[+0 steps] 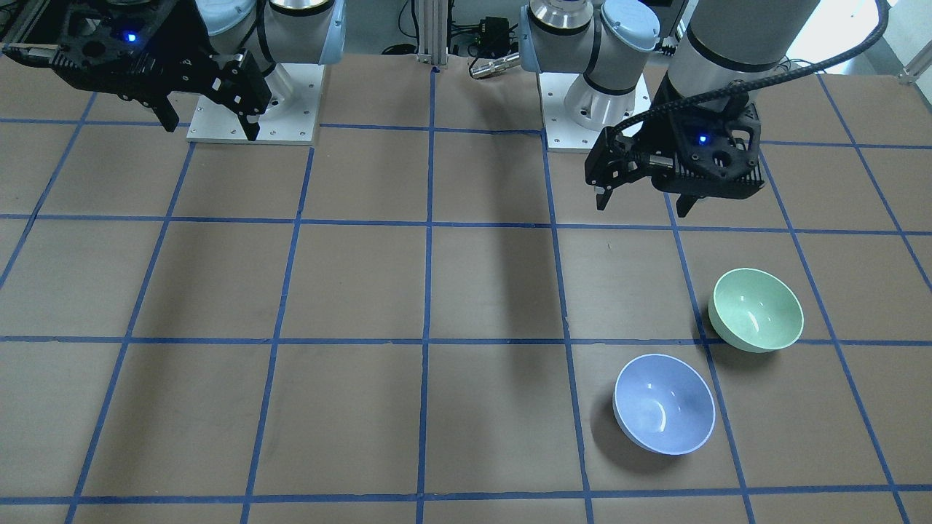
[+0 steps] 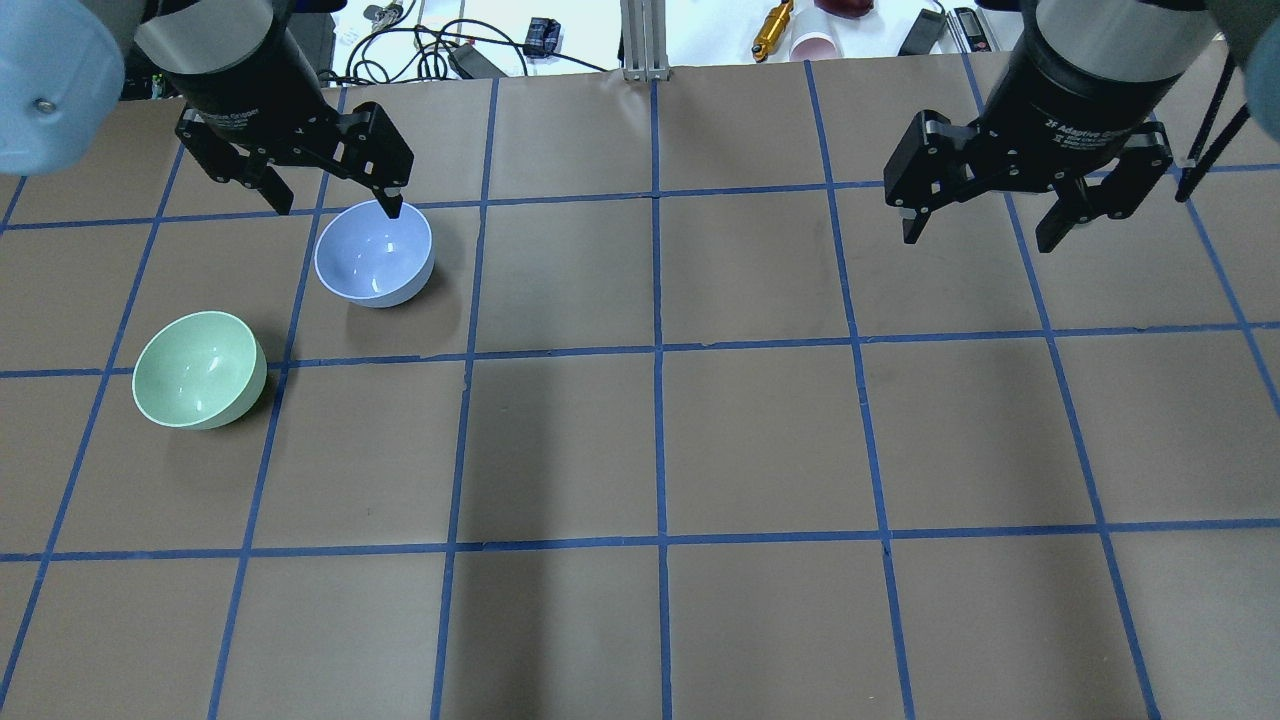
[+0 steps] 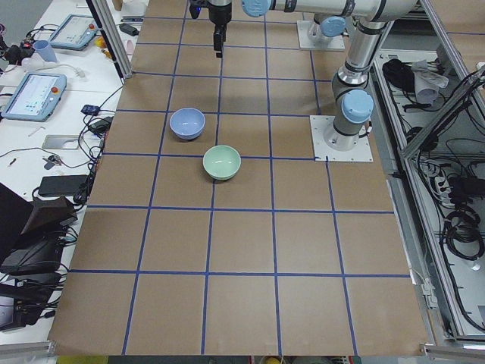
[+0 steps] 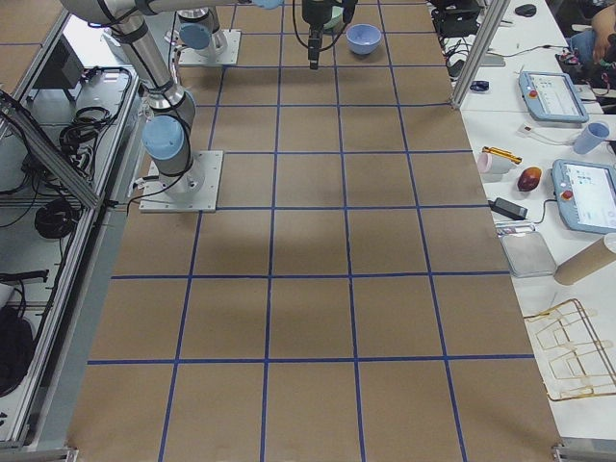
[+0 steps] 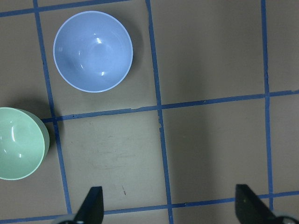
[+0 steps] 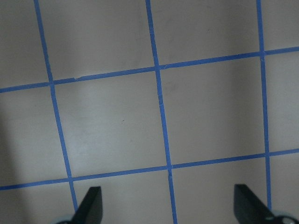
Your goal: Stack green bowl on blue bowl
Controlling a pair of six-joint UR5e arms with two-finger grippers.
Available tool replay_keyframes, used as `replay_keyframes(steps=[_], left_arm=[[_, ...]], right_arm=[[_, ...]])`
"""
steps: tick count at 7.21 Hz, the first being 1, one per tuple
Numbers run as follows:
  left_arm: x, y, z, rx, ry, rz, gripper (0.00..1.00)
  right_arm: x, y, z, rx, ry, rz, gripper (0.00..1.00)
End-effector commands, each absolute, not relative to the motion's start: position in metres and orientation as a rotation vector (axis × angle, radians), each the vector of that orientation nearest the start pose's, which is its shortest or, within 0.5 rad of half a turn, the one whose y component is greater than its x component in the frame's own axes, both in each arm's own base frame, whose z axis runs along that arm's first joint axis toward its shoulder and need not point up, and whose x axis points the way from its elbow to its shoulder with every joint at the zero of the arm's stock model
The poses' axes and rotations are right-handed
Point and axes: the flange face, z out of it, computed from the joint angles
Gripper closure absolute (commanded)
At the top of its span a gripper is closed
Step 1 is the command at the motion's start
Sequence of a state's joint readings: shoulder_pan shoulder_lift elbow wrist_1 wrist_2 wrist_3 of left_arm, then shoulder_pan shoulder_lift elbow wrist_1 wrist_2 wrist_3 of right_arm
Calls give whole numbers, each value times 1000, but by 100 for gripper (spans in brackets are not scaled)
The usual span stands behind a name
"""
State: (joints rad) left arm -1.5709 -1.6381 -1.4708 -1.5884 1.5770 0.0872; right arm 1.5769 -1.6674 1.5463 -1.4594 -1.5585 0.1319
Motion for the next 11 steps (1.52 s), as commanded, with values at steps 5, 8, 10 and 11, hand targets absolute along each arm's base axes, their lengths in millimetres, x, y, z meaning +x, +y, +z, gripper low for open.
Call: replay_keyframes(steps=[5, 8, 10, 11], left_arm=[[-129, -520, 510, 125, 3131, -50, 0], [-127, -521, 510, 120, 3130, -52, 0], [-126, -520, 505, 129, 3124, -35, 0], [-118, -523, 505, 110, 3121, -34, 0]], right_arm=[[137, -448, 534, 197, 3123, -13, 0], [137, -448, 534, 199, 3122, -15, 0], [137, -448, 534, 197, 3123, -13, 0], [137, -448, 534, 197, 3123, -13, 0]])
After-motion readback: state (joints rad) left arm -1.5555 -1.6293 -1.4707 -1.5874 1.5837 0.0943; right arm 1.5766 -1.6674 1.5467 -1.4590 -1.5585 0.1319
